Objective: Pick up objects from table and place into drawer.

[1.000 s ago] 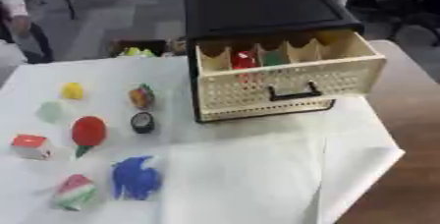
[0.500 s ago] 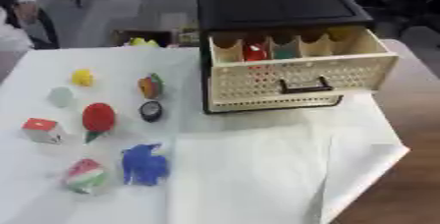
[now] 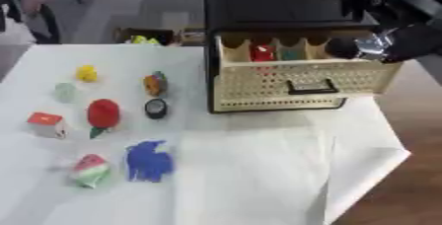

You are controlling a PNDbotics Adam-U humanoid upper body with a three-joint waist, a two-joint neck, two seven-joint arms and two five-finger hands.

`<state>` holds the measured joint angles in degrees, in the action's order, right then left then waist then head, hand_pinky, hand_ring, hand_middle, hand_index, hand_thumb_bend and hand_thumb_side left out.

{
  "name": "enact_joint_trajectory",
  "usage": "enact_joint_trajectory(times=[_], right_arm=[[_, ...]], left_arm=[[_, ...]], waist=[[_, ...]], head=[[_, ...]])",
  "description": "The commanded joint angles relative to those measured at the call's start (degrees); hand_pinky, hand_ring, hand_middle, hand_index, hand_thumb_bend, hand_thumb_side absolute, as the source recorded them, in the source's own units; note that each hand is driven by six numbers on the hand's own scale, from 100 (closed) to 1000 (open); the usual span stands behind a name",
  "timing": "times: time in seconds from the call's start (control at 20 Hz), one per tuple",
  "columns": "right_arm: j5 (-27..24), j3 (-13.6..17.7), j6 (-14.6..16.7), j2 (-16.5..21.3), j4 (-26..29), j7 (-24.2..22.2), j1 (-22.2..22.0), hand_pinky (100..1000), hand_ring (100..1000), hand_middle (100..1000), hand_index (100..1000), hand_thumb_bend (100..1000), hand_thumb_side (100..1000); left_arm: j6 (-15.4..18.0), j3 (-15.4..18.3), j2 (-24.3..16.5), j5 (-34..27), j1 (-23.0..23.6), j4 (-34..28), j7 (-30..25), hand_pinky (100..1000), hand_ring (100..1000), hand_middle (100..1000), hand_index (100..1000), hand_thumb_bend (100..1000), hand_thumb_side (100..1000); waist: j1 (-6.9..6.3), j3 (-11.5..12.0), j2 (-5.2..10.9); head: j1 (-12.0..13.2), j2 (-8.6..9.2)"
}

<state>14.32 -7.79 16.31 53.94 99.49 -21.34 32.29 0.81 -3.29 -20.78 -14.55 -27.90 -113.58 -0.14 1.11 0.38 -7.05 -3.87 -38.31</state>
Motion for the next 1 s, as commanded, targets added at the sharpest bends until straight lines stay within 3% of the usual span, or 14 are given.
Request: enact_joint_trajectory(times=[0.05,0.55,1.0], right_arm=[[-3.75,-2.0,1.11,3.75,-1.89,-5.26,1.69,100,456,527,806,701,776],[-12.35,-7.02,-2.33,3.88,-4.98,-19.47,4.04,100,487,582,828,667,561],[-18.01,-8.2,-7.79,3.92,-5.89,-26.02,2.3,100,483,599,827,631,525]], left_arm=[[-0.67,0.72,0.34,0.82,0.77,-1.01,-1.17,271,460,471,684,100,847],[-3.76,0.56,2.82,2.89,5.04,-1.01,-4.61,265,453,465,680,100,883],[-4.6,0.57,4.13,3.73,6.34,-1.01,-5.78,264,453,464,679,100,897]], waist=[[0.04,0.09,0.94],[0.15,0.68,0.92],[0.06,0.58,0.79]], head=[[-0.69,-0.27],[-1.96,0.27],[-2.48,0.52]])
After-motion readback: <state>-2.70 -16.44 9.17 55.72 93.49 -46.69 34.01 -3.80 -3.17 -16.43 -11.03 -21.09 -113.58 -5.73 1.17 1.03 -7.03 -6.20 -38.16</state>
